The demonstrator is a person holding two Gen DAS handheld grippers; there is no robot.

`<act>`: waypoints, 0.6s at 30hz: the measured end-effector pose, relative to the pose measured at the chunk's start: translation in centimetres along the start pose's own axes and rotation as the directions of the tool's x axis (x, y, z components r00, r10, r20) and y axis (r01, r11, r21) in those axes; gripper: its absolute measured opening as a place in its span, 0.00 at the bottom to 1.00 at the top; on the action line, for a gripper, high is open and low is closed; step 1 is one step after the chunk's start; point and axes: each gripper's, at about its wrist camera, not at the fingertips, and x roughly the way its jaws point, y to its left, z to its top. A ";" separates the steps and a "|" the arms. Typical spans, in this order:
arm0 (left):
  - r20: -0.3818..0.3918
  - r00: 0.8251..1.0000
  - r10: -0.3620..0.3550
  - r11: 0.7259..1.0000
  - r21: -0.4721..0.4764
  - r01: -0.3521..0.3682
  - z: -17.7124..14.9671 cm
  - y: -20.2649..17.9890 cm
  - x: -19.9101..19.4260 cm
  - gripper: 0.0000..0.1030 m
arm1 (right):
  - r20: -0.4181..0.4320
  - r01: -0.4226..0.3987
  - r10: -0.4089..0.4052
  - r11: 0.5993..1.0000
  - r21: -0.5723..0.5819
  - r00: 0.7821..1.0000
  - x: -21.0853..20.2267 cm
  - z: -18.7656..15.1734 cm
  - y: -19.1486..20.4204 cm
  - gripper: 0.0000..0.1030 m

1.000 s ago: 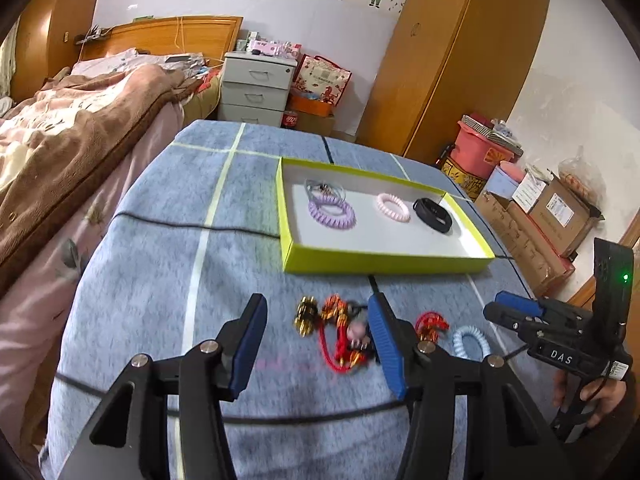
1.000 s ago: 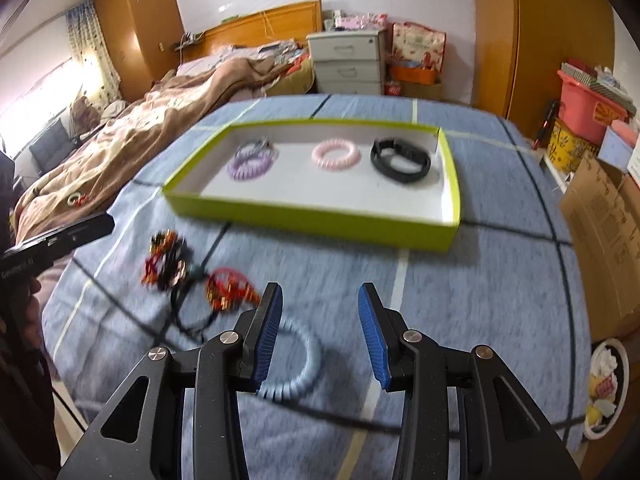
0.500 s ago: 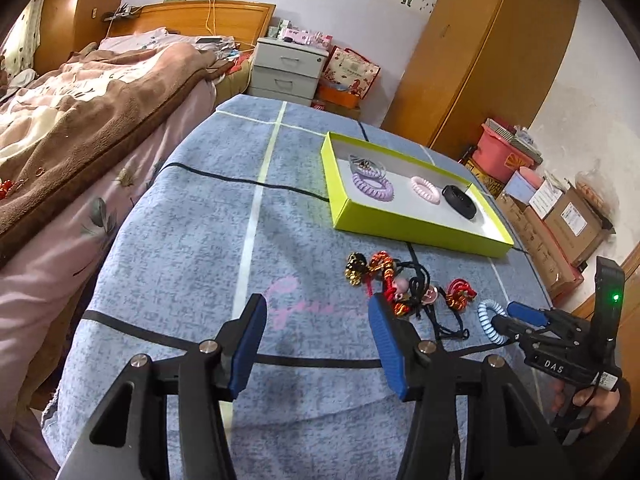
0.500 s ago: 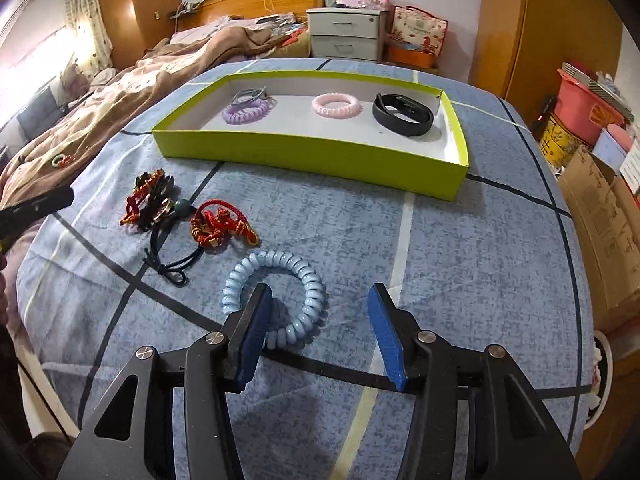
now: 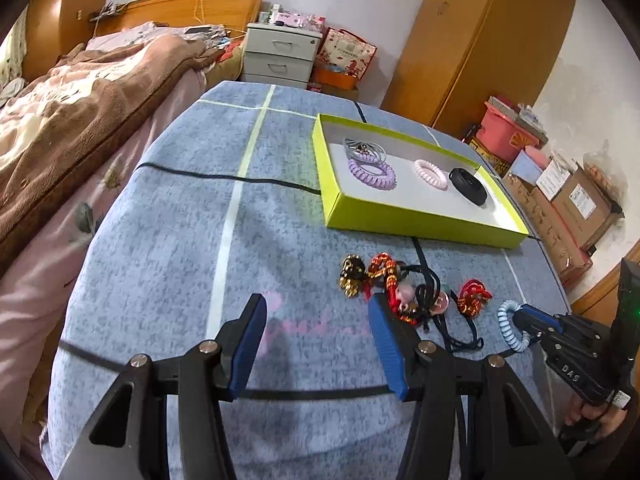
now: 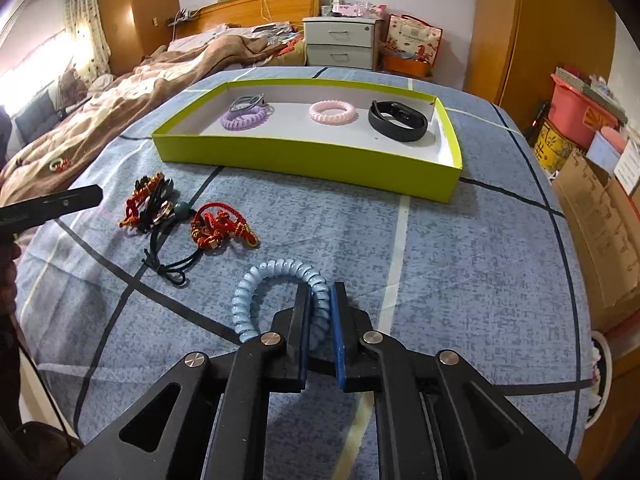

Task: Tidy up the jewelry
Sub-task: 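Move back to the jewelry and grasp the pale blue coil with the right tool, then grasp the red-gold ornament with the left tool while the right tool carries the blue coil to the tray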

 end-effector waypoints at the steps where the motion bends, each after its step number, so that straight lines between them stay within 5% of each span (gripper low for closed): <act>1: -0.008 1.000 0.016 1.000 0.003 -0.016 0.2 -0.1 0.4 0.54 | 0.001 -0.014 0.014 1.000 0.010 1.000 0.0 0.1 -0.2 0.09; 18: -0.055 0.985 0.163 0.985 0.074 -0.159 1.9 -2.4 4.0 0.53 | 0.071 -0.173 0.168 0.983 0.068 0.983 -0.6 1.3 -2.8 0.10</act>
